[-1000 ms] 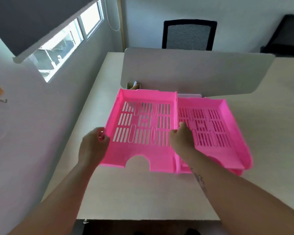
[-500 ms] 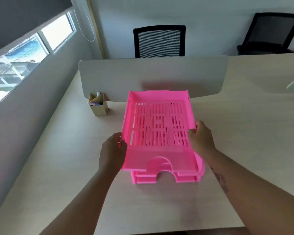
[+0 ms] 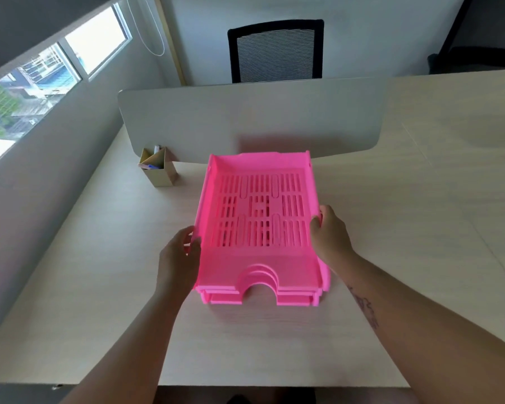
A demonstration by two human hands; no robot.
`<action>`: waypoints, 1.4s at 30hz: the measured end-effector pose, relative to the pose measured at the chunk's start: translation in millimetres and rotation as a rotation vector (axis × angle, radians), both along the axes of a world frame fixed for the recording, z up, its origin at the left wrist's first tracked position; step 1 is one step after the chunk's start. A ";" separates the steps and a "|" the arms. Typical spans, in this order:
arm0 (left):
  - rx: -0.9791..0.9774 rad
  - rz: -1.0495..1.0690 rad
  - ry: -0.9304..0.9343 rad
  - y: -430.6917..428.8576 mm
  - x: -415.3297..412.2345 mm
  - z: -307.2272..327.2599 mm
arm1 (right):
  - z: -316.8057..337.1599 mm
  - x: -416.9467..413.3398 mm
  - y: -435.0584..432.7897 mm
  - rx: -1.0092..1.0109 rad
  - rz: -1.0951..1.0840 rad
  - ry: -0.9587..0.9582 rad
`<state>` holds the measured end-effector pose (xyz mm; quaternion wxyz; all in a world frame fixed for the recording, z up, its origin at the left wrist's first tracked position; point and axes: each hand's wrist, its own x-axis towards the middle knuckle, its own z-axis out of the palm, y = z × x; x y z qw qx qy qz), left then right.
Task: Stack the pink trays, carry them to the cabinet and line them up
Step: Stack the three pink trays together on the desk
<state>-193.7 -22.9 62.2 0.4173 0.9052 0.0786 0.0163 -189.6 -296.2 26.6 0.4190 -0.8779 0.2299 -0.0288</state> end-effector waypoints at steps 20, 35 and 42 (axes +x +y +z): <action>-0.261 -0.057 0.206 12.5 -25.2 -38.6 | 12.9 -67.4 22.5 0.113 -0.077 0.067; -0.436 -0.182 0.208 26.1 -26.8 -54.6 | -7.2 -75.1 41.3 0.159 -0.264 0.025; -0.587 -0.136 0.236 29.3 -37.4 -68.5 | -19.8 -89.9 44.7 0.400 -0.307 -0.010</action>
